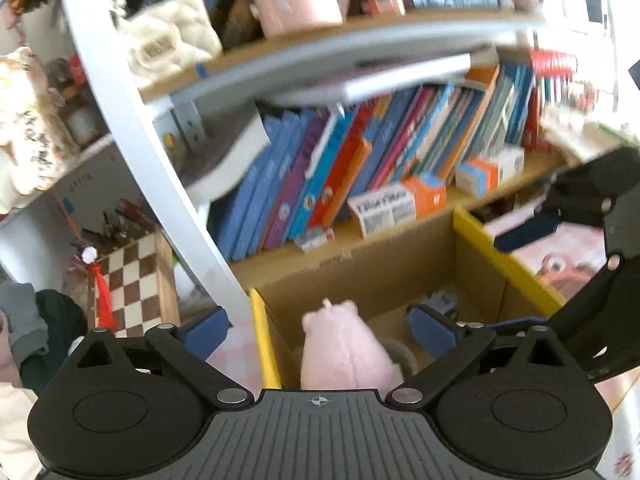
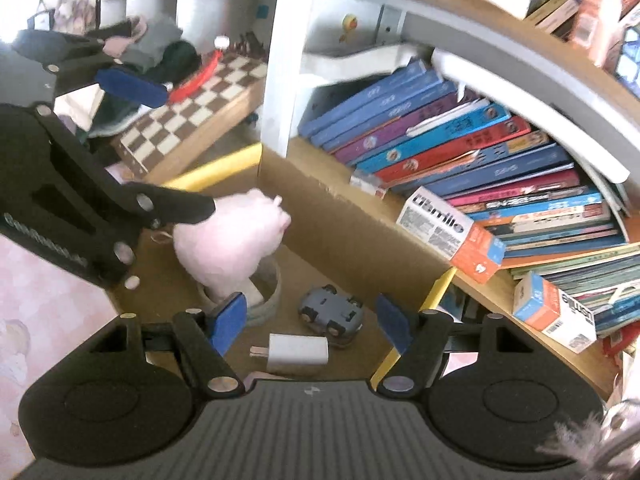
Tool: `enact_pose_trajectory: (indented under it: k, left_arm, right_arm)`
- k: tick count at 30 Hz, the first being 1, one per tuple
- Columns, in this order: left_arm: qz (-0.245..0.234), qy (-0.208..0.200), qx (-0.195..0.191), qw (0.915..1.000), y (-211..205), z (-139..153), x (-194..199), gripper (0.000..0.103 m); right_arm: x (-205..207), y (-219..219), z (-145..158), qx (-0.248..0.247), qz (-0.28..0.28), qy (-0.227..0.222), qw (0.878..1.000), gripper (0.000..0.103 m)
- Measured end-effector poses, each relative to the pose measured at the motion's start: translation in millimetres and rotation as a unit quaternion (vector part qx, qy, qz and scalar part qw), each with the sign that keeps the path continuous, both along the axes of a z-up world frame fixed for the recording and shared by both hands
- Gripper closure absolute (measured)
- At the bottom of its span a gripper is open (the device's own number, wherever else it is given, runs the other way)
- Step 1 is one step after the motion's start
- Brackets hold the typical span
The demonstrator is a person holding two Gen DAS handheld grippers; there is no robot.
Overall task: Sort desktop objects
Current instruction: 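Withdraw both tools from the box toward the white watch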
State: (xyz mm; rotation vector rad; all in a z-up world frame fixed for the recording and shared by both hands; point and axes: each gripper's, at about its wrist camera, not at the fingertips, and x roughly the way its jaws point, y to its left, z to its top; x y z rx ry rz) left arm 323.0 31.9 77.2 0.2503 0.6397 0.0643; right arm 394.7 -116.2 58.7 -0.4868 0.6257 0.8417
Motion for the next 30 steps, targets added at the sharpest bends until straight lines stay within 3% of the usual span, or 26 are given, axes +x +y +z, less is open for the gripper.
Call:
enact_pose_trajectory:
  k: [4, 16, 30]
  left_arm:
    - [-0.001, -0.02, -0.023, 0.9995, 3.1, 15.0, -23.0, 0.002]
    - [0.0, -0.035, -0.041, 0.9986, 2.7, 27.7, -98.4, 0.002]
    - [0.002, -0.034, -0.069, 0.997, -16.5, 20.3, -175.1, 0.001]
  right_arm:
    - [-16.0, -14.3, 8.2, 0.015, -0.016, -0.005, 1.0, 0.029]
    - [-68.6, -60.1, 27.5, 0.054, -0.063, -0.015, 0.996, 0.027]
    - [-149.1, -109.1, 18.1, 0.059, -0.097, -0.011, 0.994, 0.018]
